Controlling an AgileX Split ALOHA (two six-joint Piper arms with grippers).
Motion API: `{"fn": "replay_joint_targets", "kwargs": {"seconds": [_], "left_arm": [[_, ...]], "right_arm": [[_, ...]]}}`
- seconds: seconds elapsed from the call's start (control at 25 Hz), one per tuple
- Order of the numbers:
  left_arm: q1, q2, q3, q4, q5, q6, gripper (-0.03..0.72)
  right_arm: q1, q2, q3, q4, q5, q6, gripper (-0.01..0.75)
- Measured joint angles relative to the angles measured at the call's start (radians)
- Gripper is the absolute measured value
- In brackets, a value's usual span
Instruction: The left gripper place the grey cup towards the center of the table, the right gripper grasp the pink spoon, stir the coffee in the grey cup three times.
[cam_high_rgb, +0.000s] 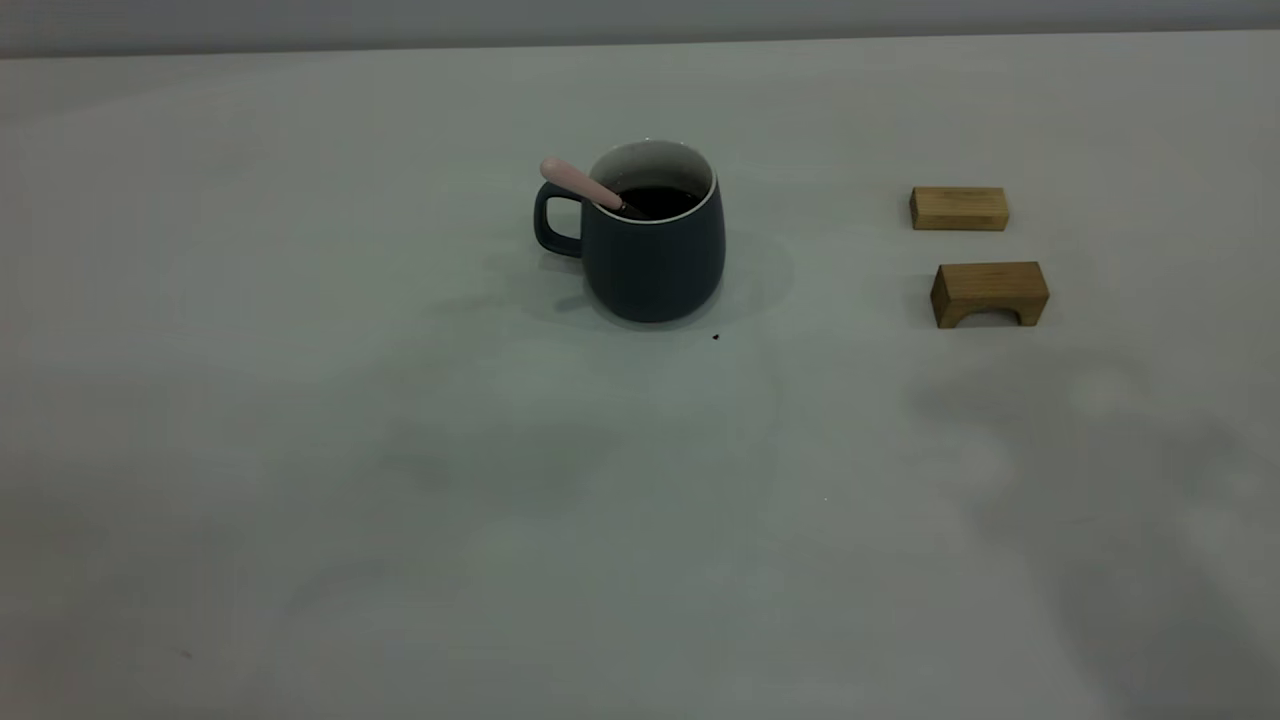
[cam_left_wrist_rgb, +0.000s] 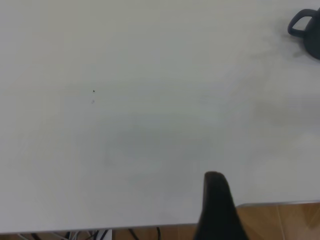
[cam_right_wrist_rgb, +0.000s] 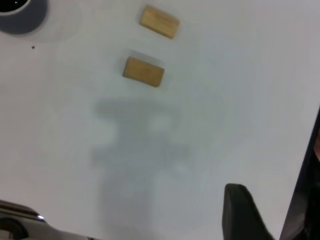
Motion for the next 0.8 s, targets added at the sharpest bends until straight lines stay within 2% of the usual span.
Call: {"fn": "replay_joint_targets", "kwargs": {"seconds": [0.24, 0.36, 0.6, 0.68, 0.8], "left_arm": [[0.000, 0.000, 0.000, 0.000, 0.000, 0.000, 0.568], [0.000, 0.000, 0.000, 0.000, 0.000, 0.000, 0.568], [0.000, 0.000, 0.000, 0.000, 0.000, 0.000, 0.568], [0.000, 0.000, 0.000, 0.000, 0.000, 0.000, 0.568], [0.000, 0.000, 0.000, 0.000, 0.000, 0.000, 0.568]], "right_arm": [[-0.010, -0.389, 0.120, 0.011, 0.000, 0.008, 0.311], [-0.087, -0.577, 0.174, 0.023, 0.000, 0.012, 0.298], [-0.288, -0.928, 0.332, 0.028, 0.000, 0.034, 0.275], [-0.321, -1.030, 0.403, 0.059, 0.000, 0.038, 0.266], [-0.333, -1.141, 0.513, 0.116, 0.000, 0.037, 0.250]]}}
